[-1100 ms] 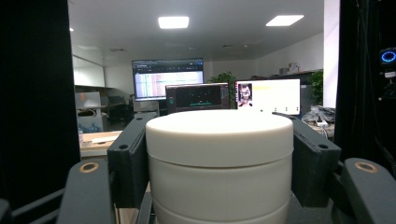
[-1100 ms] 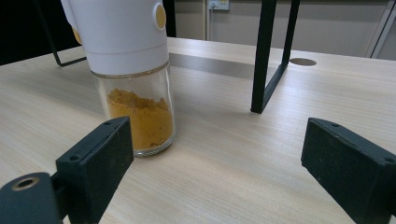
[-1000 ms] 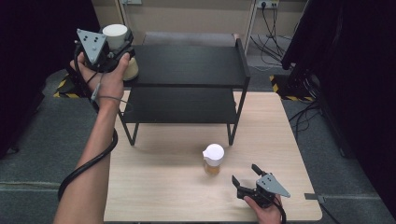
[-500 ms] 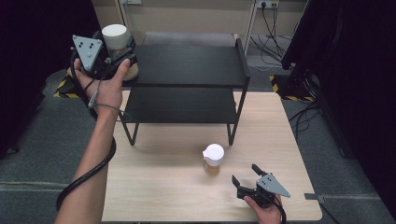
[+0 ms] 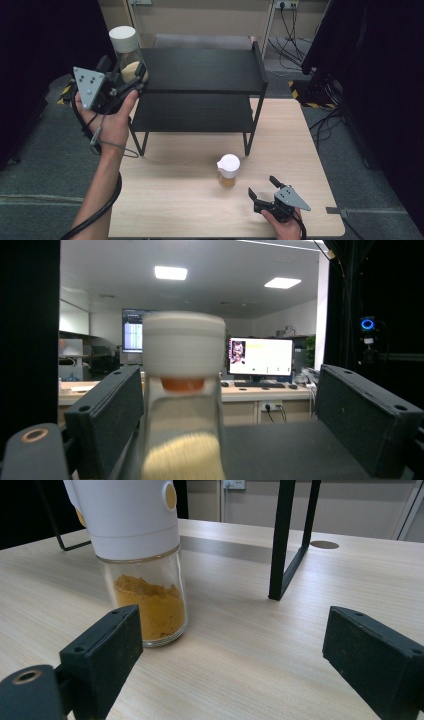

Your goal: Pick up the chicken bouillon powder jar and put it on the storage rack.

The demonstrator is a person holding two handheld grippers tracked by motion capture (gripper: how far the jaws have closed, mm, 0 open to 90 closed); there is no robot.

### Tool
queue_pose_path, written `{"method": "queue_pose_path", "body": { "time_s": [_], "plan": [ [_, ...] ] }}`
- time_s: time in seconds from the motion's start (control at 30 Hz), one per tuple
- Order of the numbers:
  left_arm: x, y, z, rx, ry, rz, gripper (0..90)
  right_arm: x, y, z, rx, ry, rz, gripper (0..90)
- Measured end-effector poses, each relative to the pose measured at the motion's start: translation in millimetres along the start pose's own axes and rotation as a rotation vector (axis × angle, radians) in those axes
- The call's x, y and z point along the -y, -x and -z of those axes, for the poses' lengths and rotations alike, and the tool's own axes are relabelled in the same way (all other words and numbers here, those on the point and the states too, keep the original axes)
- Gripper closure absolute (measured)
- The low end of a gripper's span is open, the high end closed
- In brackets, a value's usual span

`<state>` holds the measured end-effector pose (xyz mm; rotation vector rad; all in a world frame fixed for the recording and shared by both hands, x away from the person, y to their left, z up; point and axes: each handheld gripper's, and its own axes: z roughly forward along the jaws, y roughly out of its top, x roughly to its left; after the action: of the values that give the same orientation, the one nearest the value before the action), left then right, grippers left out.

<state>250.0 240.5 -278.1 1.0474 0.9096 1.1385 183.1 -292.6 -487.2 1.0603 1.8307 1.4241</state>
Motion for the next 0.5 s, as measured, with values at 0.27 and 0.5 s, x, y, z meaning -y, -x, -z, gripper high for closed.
{"method": "queue_pose_path", "body": {
  "time_s": [0.27, 0.5],
  "plan": [
    [34.2, 2.5, 28.7, 0.045, 0.002, 0.017, 12.0, 0.0, 0.1, -0.1, 0.0, 0.0, -0.001, 9.3],
    [59.0, 3.3, 48.6, 0.062, -0.008, 0.027, 11.8, 0.2, 0.4, -0.1, 0.0, 0.001, -0.004, 9.3]
  ]
}}
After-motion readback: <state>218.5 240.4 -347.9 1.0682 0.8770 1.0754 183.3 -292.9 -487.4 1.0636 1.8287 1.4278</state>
